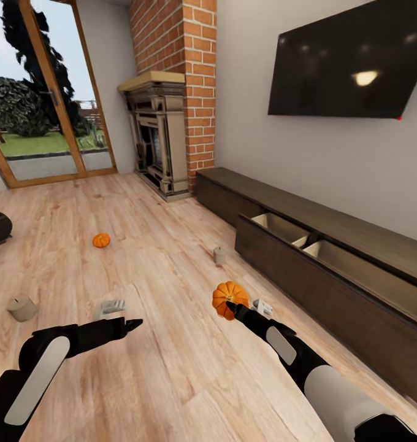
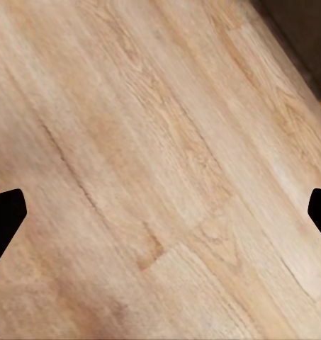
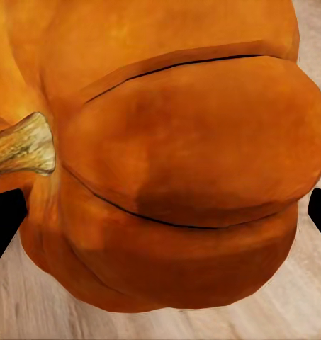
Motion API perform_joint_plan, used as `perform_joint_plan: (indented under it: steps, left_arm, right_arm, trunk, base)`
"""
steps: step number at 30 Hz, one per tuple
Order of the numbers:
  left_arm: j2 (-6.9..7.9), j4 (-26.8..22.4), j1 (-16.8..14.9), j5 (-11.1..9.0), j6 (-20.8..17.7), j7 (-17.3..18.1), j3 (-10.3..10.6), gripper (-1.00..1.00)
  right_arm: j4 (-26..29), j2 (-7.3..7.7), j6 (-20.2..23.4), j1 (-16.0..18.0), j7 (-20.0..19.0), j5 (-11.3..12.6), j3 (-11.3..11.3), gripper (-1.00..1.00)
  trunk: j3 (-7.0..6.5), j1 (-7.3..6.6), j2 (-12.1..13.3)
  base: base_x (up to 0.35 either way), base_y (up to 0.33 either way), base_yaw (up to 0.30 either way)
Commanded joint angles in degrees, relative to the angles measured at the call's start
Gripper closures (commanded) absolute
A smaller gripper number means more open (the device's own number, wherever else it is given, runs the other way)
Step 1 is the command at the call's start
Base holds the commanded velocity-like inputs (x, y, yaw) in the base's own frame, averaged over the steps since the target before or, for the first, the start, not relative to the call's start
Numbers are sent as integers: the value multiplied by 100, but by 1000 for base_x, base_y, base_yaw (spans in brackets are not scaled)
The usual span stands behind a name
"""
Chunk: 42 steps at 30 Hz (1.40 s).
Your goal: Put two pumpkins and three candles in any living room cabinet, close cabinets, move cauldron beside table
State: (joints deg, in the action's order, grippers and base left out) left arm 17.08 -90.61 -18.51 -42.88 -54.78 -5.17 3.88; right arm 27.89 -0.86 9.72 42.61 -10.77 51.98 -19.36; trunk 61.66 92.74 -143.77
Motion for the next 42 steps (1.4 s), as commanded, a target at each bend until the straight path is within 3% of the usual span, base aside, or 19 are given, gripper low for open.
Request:
perform_joint_plan:
  steps: [1,15,21,24,32,42]
  left_arm:
    - [6,-4,-3,-57,-15,-54,7,-100]
    - [8,3,-3,-62,-16,-54,-7,-100]
    - [12,2,-3,-77,-16,-43,-10,-100]
    - [12,5,-3,-85,-16,-42,-16,-100]
    - [13,7,-3,-84,-13,-24,-19,-100]
    - [10,25,-12,-80,-7,-53,-25,-100]
  right_arm:
    - [-3,2,12,2,-3,32,-15,100]
    - [-3,22,14,1,-4,32,-7,100]
    - [-3,12,13,1,-4,32,-7,100]
    - [-3,2,12,1,-4,32,-13,100]
    - [-3,-2,15,1,-4,32,-15,100]
    - [-3,-9,20,1,4,23,-24,100]
  trunk:
    - [-27,-3,0]
    - [-465,-39,19]
    - [-520,-39,19]
    - [-614,-47,23]
    - [-677,-47,23]
    - [-697,-47,23]
  base:
    - [0,0,0]
    - [0,0,0]
    - [0,0,0]
    - [0,0,0]
    - [35,0,0]
    - [292,0,36]
